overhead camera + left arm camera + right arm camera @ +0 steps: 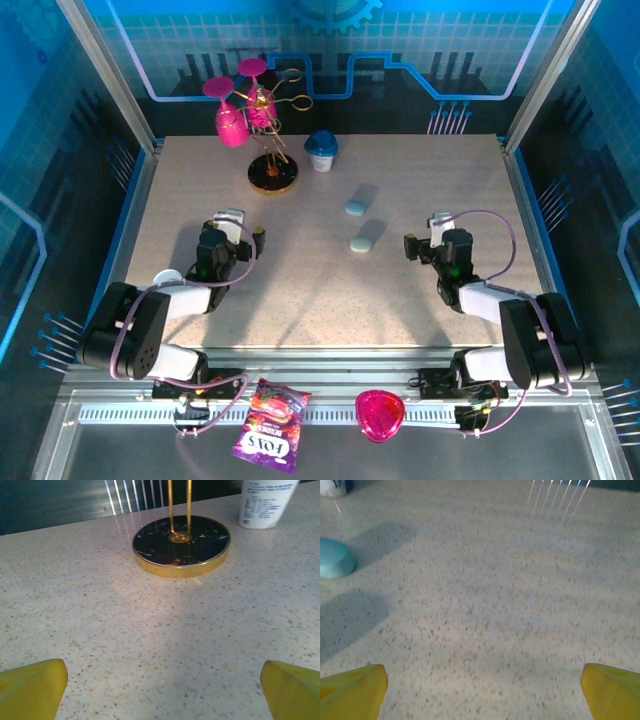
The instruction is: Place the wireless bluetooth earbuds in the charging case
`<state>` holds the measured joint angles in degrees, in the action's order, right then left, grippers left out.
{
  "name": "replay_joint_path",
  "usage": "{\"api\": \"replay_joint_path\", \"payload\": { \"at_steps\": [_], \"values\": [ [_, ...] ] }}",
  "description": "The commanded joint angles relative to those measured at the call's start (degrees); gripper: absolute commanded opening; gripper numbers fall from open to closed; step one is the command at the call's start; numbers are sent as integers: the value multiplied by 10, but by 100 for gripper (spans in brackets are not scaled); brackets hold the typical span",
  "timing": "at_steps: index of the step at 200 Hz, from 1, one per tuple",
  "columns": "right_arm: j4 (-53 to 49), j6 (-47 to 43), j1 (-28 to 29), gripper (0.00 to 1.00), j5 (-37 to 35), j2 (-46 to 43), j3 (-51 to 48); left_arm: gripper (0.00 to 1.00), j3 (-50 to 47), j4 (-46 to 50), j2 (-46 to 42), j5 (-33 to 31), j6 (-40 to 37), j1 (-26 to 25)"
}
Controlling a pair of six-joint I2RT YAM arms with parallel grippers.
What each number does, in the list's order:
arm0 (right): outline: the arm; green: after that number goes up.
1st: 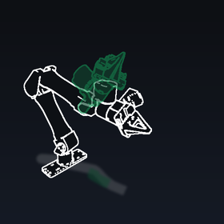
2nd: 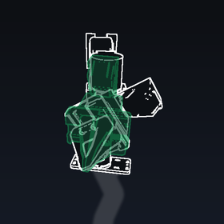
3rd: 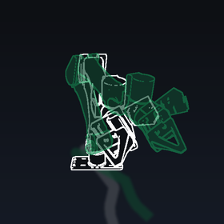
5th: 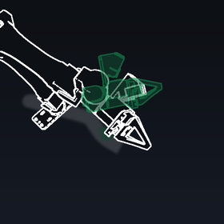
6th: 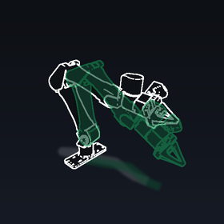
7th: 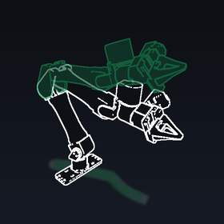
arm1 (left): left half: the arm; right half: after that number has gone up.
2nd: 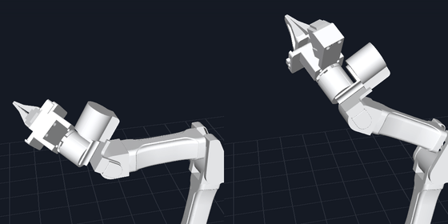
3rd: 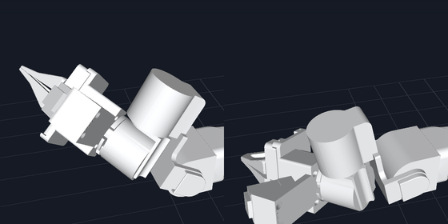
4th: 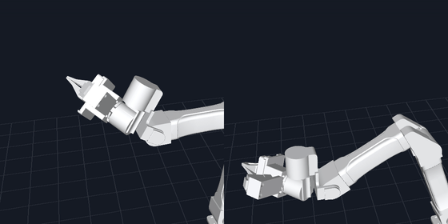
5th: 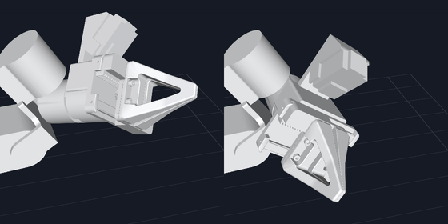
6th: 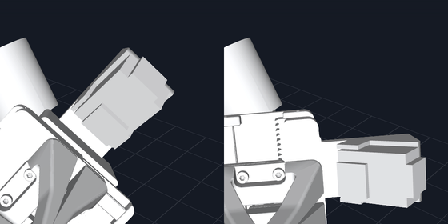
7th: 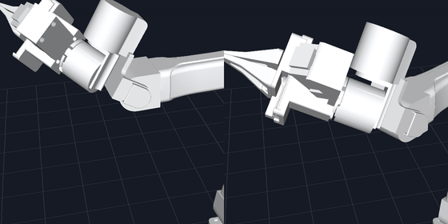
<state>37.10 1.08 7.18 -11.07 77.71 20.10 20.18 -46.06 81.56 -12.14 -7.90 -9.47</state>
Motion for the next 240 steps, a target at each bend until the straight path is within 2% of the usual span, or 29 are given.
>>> {"api": "replay_joint_path", "payload": {
  "at_steps": [1,20,36,47,56,215,240],
  "values": [
    [127,-9,-34,100,54,45,7,99,20,-14,15,47,20,35],
    [160,10,-63,100,108,100,13,99,19,-27,32,67,48,64],
    [153,9,-67,100,116,100,14,99,6,-112,84,72,59,78],
    [168,10,-66,100,117,104,12,99,19,-53,66,56,77,82],
    [155,8,-66,100,115,102,16,99,15,-80,76,55,77,84],
    [158,1,-50,100,79,104,15,99,17,-72,74,43,79,84],
    [196,7,-52,100,69,103,-5,99,16,-73,74,43,79,83]
  ]
}}
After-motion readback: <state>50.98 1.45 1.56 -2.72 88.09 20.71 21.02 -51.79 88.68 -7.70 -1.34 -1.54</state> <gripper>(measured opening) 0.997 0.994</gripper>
